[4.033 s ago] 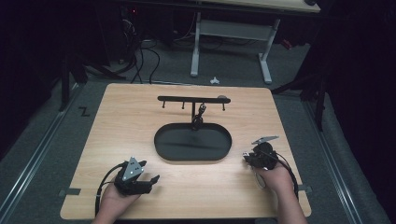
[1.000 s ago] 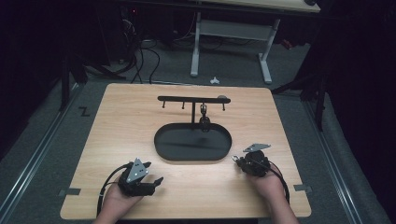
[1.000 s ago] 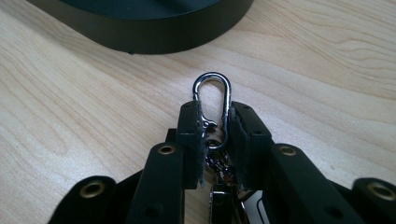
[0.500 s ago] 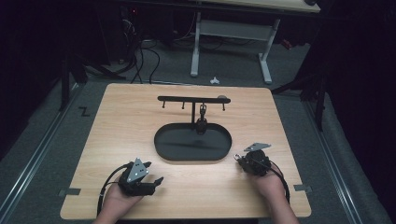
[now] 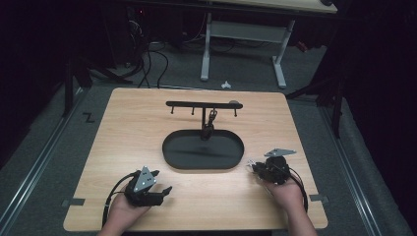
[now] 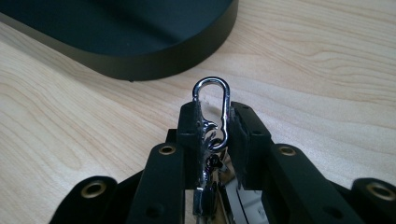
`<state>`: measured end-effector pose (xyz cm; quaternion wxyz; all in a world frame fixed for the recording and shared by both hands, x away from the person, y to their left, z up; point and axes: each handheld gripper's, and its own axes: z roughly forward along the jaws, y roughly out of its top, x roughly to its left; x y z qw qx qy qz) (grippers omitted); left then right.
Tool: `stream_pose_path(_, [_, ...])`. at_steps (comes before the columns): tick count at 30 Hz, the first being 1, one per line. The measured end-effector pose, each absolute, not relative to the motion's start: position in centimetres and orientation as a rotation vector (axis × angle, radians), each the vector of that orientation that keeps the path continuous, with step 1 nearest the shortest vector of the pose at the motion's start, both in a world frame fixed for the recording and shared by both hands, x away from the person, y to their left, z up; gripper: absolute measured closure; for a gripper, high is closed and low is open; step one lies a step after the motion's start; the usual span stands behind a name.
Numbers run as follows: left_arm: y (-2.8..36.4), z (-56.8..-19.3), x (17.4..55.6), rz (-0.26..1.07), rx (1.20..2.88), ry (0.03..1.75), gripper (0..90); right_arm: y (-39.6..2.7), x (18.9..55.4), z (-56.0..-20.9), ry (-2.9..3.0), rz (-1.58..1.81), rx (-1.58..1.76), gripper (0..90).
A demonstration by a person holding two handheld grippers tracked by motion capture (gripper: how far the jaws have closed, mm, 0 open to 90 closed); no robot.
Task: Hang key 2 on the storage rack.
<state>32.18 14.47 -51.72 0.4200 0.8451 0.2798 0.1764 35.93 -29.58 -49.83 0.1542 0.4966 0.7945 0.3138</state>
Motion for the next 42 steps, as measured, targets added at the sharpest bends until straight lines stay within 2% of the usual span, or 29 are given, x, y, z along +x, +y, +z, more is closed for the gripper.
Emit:
stream_pose_path(17, [14.7,-51.7,32.1,0.446,2.118,0.708,27.3,-30.3,34.7,-47.0,2.235,1.078,1.416,75.2])
stream_pose_path(27, [14.8,-51.5,32.1,0.445,2.115,0.703,27.3,-31.0,34.3,-45.5,2.242,1.047,1.415,75.2])
stream_pose_path(42, [14.7,-51.5,32.0,0.441,2.114,0.697,27.2,-29.5,34.9,-42.2,2.299,0.984,1.370,75.2])
